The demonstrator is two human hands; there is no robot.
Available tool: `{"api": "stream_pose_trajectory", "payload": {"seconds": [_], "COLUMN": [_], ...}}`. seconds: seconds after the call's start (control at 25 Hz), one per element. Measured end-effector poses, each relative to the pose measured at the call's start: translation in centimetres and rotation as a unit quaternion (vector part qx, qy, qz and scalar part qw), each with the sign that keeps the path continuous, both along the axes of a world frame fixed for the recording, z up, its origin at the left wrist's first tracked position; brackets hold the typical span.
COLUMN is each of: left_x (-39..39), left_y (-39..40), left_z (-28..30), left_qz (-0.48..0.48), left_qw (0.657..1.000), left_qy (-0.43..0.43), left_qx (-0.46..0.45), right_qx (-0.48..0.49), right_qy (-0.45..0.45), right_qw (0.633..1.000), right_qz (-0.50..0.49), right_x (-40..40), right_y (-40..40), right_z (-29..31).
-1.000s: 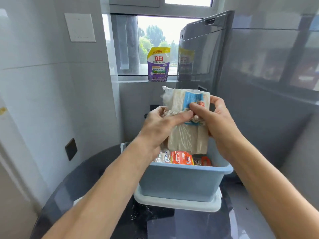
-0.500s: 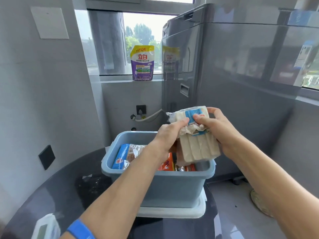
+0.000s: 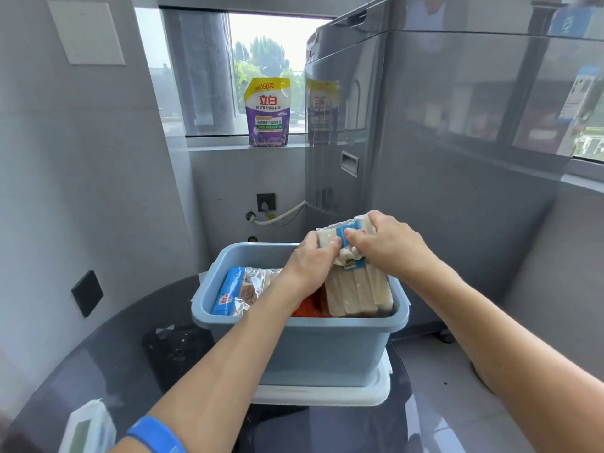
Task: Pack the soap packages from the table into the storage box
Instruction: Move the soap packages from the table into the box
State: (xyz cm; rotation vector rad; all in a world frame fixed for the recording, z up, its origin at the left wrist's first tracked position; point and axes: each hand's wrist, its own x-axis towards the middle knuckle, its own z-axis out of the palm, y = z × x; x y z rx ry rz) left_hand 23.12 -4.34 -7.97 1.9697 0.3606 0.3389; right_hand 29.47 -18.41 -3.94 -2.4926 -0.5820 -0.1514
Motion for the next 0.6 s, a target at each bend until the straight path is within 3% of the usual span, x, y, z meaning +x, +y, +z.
{"api": "stream_pose_trajectory", "payload": {"seconds": [0.04,0.12,0.2,0.36,0.44,0.6], "left_x": [-0.1,-0.1,-0.2,-0.1,0.3,0.7], "left_y": [0.0,0.2,0.3,0.4,0.5,0.8], "left_z": [0.0,-0.2,-0.4,-0.2,-0.5,-0.8], "left_qz": [0.003,-0.006,-0.023,-0.055,-0.067,-0.086], "left_qw": [0.999,0.994,0.984,0.957,0.933,0.914], "left_qy": [0.002,0.024,0.071,0.107,0.141,0.188], "left_qx": [0.043,0.103,0.160,0.263,0.324,0.349], "right_qx": [-0.076,-0.129,-0.138,-0.153,-0.177,-0.179], "right_qy": [-0.067,-0.064,-0.025,-0.074,-0.039,-0.006], "right_qw": [0.995,0.990,0.990,0.984,0.980,0.980], "right_qz": [-0.020,-0.002,0.036,0.056,0.076,0.087], "right_x": [0.1,0.3,0.3,0.5,0.7,0.9], "right_y": [-0.1,-0.2,-0.5,-0.5,-0.3,-0.1], "right_z": [-0.1,-0.8,-2.5,-4.1,-4.2,-4.6]}}
